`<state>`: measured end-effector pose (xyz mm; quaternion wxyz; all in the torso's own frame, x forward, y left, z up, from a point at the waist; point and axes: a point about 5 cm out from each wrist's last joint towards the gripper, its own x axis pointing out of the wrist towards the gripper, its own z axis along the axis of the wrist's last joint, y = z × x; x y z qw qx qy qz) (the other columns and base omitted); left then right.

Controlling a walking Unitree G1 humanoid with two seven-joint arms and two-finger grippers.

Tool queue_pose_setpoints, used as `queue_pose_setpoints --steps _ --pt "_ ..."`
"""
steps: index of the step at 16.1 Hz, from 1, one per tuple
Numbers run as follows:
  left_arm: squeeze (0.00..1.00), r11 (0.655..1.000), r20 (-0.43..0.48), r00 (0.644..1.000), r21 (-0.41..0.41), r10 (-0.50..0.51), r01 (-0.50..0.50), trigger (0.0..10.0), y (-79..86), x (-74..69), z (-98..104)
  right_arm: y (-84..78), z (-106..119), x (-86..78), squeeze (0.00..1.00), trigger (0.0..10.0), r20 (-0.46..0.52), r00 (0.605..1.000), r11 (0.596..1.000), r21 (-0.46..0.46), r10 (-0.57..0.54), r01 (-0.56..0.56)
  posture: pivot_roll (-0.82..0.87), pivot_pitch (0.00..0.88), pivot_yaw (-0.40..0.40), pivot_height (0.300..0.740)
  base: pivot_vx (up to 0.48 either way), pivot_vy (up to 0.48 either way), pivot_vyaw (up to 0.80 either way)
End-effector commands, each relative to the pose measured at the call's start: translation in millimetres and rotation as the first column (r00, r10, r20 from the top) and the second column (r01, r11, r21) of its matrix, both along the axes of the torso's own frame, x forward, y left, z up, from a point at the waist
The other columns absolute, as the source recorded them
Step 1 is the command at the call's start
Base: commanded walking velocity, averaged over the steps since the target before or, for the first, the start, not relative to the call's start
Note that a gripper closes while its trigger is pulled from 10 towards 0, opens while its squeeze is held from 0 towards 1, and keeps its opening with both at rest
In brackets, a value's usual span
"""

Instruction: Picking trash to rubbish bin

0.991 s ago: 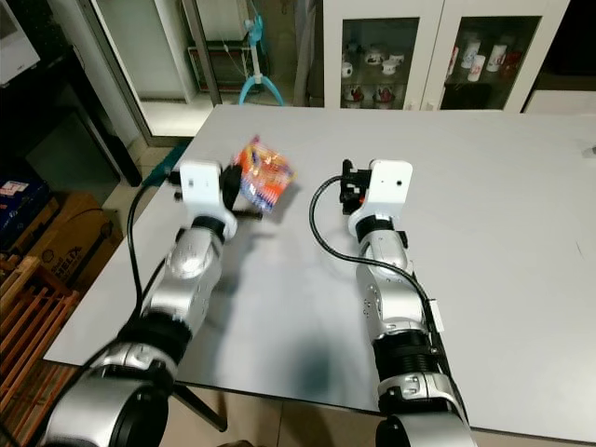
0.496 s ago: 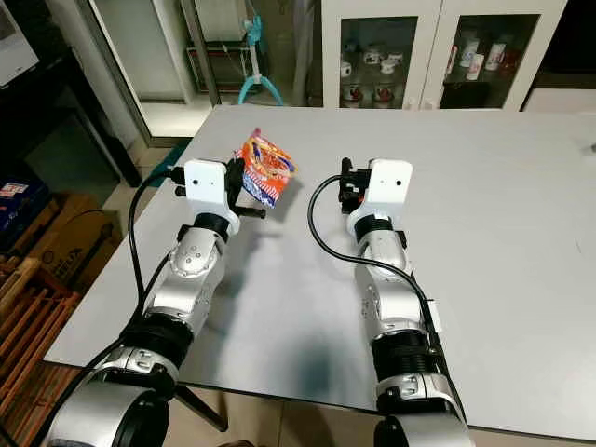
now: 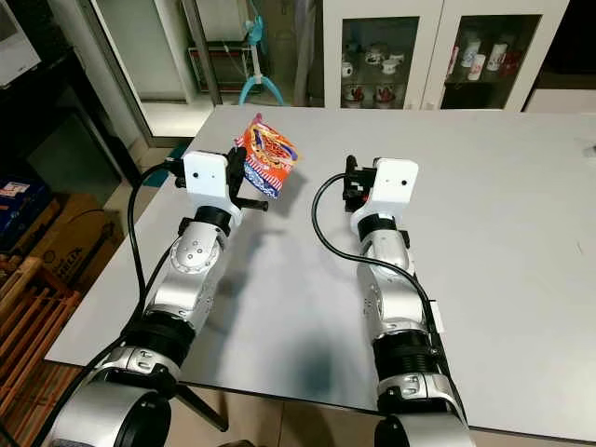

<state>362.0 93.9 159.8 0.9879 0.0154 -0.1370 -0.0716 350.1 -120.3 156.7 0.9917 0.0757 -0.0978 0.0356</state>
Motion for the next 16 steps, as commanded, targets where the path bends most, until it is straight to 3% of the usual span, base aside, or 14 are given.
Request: queue_pose_setpoints --steps 1,5,9,14,16 --pt "0.00 1.000 0.022 1.000 -0.013 0.017 -0.017 10.0 2.5 -0.4 4 0.7 8 1.8 0.00 10.0 0.033 0.999 1.000 0.013 -0.003 0.002 -0.02 0.000 0.095 0.740 -0.262 0.000 0.00" --pt "0.00 1.000 0.018 1.000 -0.014 0.019 -0.019 10.0 2.9 -0.1 4 0.6 10 2.7 0.00 10.0 0.038 0.999 1.000 0.015 0.001 -0.001 -0.01 0.000 0.091 0.740 -0.273 0.000 0.00" --pt "0.00 1.000 -0.048 0.999 -0.018 0.006 -0.007 10.0 0.8 0.8 -5 1.0 10 2.4 0.00 10.0 0.038 0.999 1.000 0.014 0.004 -0.005 -0.01 0.000 0.090 0.740 0.000 0.000 0.00" --pt "0.00 1.000 -0.049 0.999 -0.011 0.006 -0.006 10.0 2.9 0.7 -5 0.8 9 2.3 0.00 10.0 0.035 0.999 1.000 0.011 0.003 -0.004 -0.01 0.000 0.090 0.740 0.000 0.000 0.00" --pt "0.00 1.000 -0.050 0.999 0.015 0.010 -0.009 10.0 3.3 0.4 -6 0.9 9 2.3 0.00 10.0 0.034 0.999 1.000 0.011 0.005 -0.005 -0.01 0.000 0.091 0.740 0.000 -0.480 0.00"
